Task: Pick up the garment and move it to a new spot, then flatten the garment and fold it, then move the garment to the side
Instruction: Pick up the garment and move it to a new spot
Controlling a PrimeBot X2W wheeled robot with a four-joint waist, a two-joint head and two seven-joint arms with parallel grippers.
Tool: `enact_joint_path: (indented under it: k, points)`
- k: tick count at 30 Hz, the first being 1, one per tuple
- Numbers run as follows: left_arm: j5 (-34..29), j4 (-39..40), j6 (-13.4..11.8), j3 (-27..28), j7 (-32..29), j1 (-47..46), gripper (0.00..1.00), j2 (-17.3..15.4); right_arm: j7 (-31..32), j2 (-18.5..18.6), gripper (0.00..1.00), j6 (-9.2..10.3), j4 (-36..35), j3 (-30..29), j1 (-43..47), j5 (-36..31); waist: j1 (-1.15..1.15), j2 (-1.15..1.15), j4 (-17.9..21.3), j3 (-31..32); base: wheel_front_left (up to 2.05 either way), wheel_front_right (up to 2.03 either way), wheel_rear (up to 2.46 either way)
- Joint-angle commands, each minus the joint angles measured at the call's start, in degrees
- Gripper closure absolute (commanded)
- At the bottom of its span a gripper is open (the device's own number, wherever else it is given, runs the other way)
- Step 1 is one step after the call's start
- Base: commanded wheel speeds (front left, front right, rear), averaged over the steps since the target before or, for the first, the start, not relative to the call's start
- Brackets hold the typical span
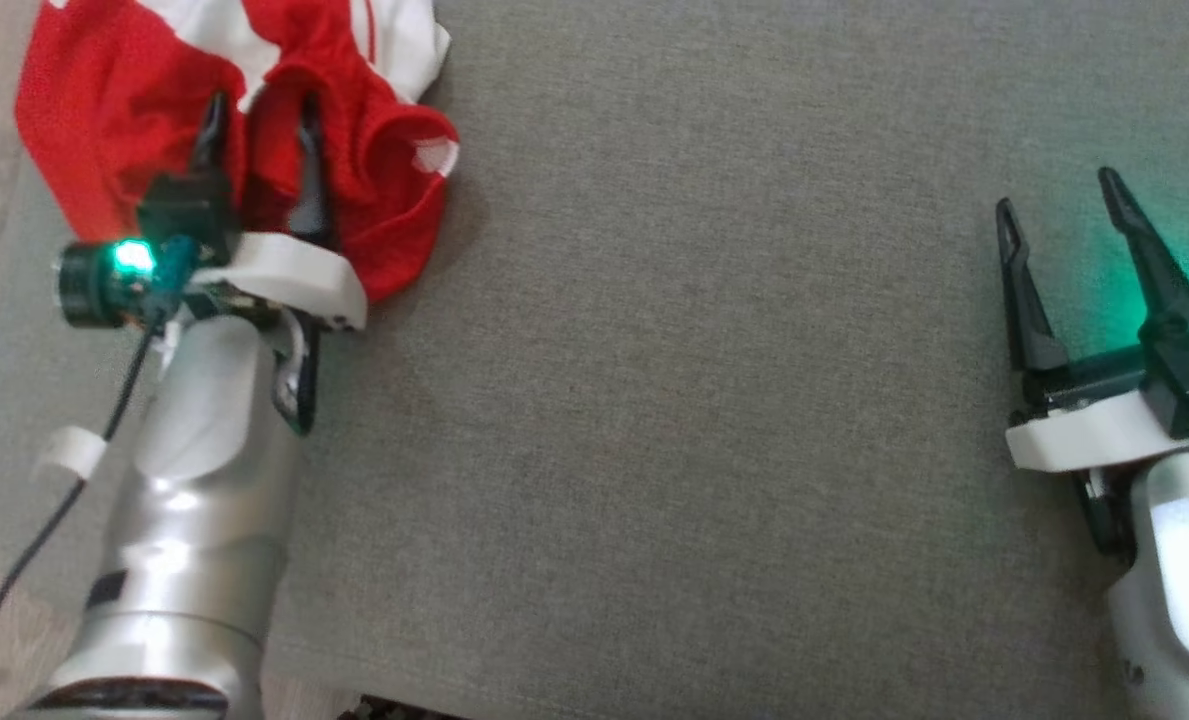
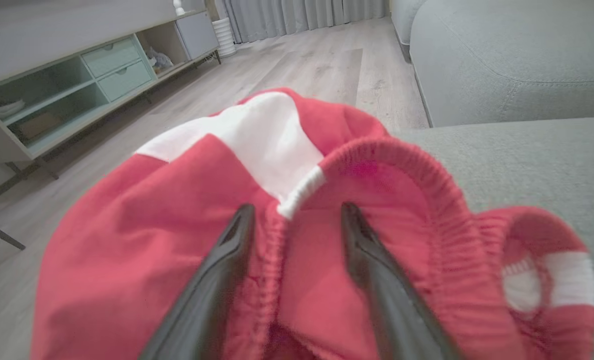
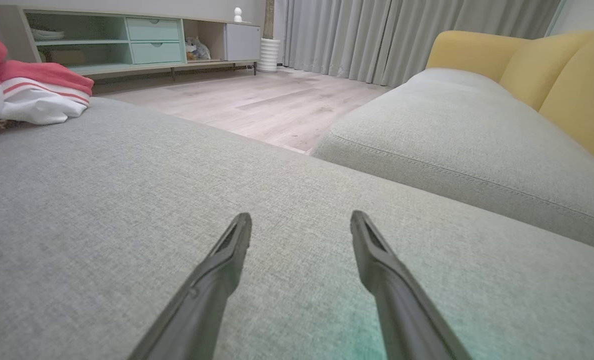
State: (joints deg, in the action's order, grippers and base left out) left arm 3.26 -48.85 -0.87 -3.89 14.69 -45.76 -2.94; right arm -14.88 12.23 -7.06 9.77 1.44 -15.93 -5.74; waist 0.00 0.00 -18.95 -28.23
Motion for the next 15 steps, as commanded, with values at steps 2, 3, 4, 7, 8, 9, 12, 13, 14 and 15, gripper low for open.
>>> enact_joint_path:
  k: [2,3,4,7,8,9,12,13,14,15]
  points:
    - [-0.78,3.02,-1.26,1.92,0.30,-1.18,1.00,-3.49,-0.12,0.79,0.00,-0.43,-0.59,0.96,-0.06,-0.56,0.00,0.00,0.65,-0.43,0.00,0.00,0.00]
    - [-0.89,4.39,-1.51,2.04,0.30,-1.15,1.00,-3.77,-0.12,0.63,0.00,-0.43,-0.59,0.84,-0.17,-0.53,0.00,0.00,0.91,-0.31,0.00,0.00,0.00]
    - [-0.90,5.97,-1.76,2.26,0.30,-0.99,1.00,-4.04,-0.12,0.36,0.00,-0.43,-0.57,0.77,-0.19,-0.51,0.00,0.00,1.20,-0.07,0.00,0.00,0.00]
    - [-0.74,10.76,-1.80,3.08,0.30,-0.22,1.00,-5.23,-0.12,-1.10,0.00,-0.43,-0.26,0.75,-0.35,-0.16,0.00,0.00,2.62,1.15,0.00,0.00,0.00]
    - [-0.55,12.35,-1.59,3.45,0.30,0.12,1.00,-5.66,-0.12,-1.66,0.00,-0.43,-0.09,0.90,-0.52,0.02,0.00,0.00,3.34,1.79,0.00,0.00,0.00]
    - [-0.53,14.09,-1.35,3.67,0.30,0.37,1.00,-6.16,-0.12,-2.28,0.00,-0.43,-0.02,0.88,-0.71,0.23,0.00,0.00,4.02,2.35,0.00,0.00,0.00]
    - [-0.64,19.59,-0.50,4.02,0.30,0.96,1.00,-7.48,-0.12,-4.26,0.00,-0.43,0.29,0.95,-1.17,0.75,0.00,0.00,6.50,4.65,0.00,0.00,0.00]
    - [-0.76,21.43,-0.14,3.95,0.30,1.02,1.00,-7.85,-0.12,-4.86,0.00,-0.43,0.48,0.92,-1.22,0.98,0.00,0.00,7.35,5.42,0.00,0.00,0.00]
    - [-0.85,23.15,0.21,3.91,0.30,1.03,1.00,-8.26,-0.12,-5.43,0.00,-0.43,0.71,1.06,-1.29,1.22,0.00,0.00,8.38,6.30,0.00,0.00,0.00]
    - [-0.67,24.85,0.77,3.87,0.30,1.02,1.00,-8.49,-0.12,-6.03,0.00,-0.43,0.88,1.14,-1.37,1.53,0.00,0.00,9.47,7.16,0.00,0.00,0.00]
